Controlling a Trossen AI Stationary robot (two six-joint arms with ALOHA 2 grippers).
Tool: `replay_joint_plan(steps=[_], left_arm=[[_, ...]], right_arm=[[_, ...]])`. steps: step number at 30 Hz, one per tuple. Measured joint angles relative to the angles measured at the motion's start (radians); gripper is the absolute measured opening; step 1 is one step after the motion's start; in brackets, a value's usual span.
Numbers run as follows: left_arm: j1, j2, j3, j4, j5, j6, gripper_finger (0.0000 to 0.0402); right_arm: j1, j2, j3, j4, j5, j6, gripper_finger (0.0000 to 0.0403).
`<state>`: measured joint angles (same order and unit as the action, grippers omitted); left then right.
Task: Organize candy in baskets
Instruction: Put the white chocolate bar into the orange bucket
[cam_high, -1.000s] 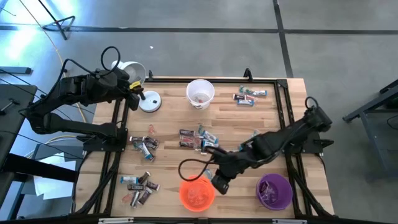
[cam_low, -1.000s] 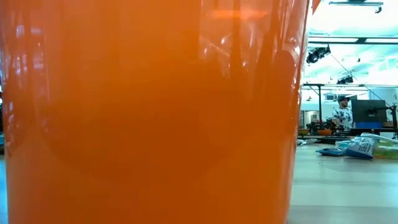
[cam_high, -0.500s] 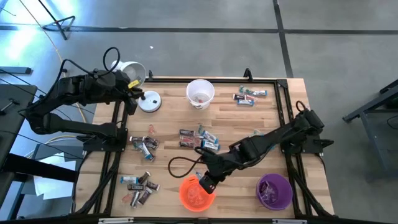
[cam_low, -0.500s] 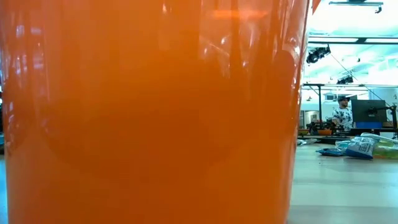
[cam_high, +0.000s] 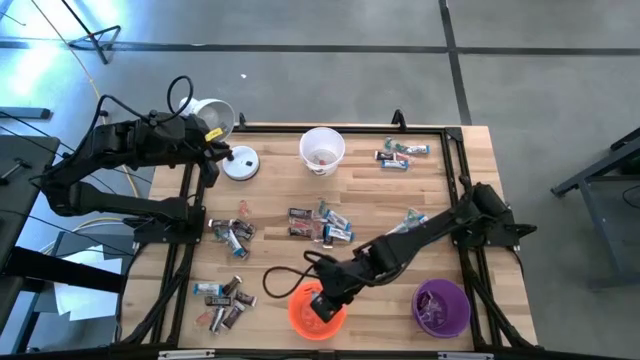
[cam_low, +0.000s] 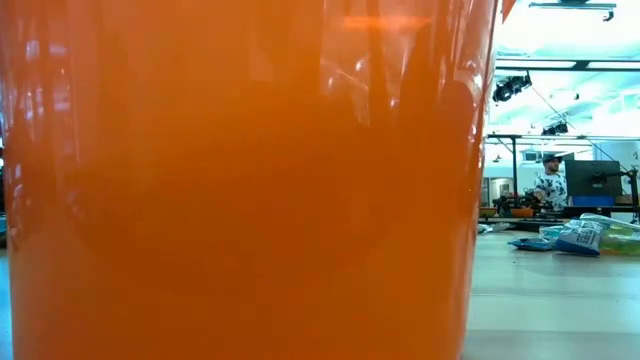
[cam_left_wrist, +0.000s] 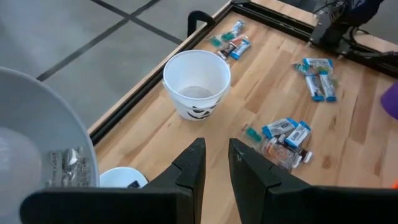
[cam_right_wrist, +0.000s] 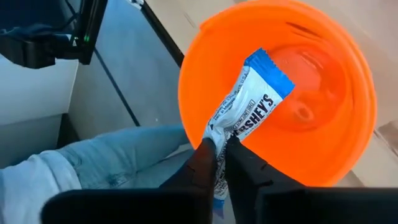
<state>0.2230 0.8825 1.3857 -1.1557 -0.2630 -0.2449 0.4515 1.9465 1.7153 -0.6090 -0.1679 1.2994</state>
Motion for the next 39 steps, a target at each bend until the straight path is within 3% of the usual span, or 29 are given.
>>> replay_joint_plan(steps=[10,16,24,32,39], left_arm=[[0.0,0.0,0.0,-0.002,0.0,0.04,0.0055],[0.0,0.0,0.0,-0.003,0.0,0.066,0.0055],[0.0,0.0,0.0,-0.003,-0.001,0.093,0.0055],[0.0,0.0,0.0,-0.003,-0.013,0.138,0.0055],[0.0,0.0,0.0,0.001,-0.038,0.09,0.0055]], right_arm=[[-0.009,0.0,0.0,0.038,-0.018,-0.061,0.0126],[-0.037,-0.004,0.0,0.007,-0.029,-0.019,0.0133],[-0.077,-0.087,-0.001,-0.006,0.066,-0.119,0.0133],[-0.112,-0.147,-0.001,-0.43,0.075,-0.168,0.0133],[-0.151,-0.182,-0.001,-0.742,0.053,-0.378,0.0133]])
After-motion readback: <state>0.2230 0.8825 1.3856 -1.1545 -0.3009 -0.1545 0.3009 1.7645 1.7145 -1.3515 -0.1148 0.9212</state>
